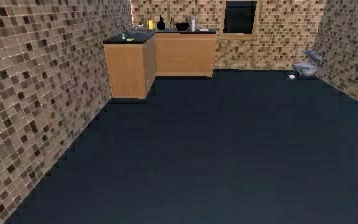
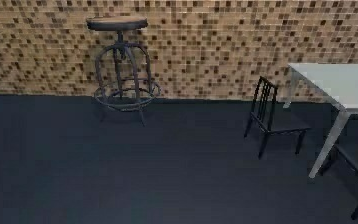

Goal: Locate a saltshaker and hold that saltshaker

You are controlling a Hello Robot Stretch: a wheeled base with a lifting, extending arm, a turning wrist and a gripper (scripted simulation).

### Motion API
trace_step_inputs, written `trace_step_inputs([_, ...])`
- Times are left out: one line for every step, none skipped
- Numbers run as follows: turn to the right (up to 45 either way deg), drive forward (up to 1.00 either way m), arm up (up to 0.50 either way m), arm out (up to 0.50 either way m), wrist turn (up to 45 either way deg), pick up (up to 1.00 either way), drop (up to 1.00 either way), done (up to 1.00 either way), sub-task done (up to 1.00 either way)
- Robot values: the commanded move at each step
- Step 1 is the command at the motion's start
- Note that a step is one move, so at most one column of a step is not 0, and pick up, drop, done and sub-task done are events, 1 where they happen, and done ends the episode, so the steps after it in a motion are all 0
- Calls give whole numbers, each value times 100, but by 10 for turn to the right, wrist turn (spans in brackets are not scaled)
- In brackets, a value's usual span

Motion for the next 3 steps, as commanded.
trace_step_inputs([0, 35, 0, 0, 0, 0, 0, 0, 0])
trace_step_inputs([-120, 0, 0, 0, 0, 0, 0, 0, 0])
trace_step_inputs([0, 100, 0, 0, 0, 0, 0, 0, 0])
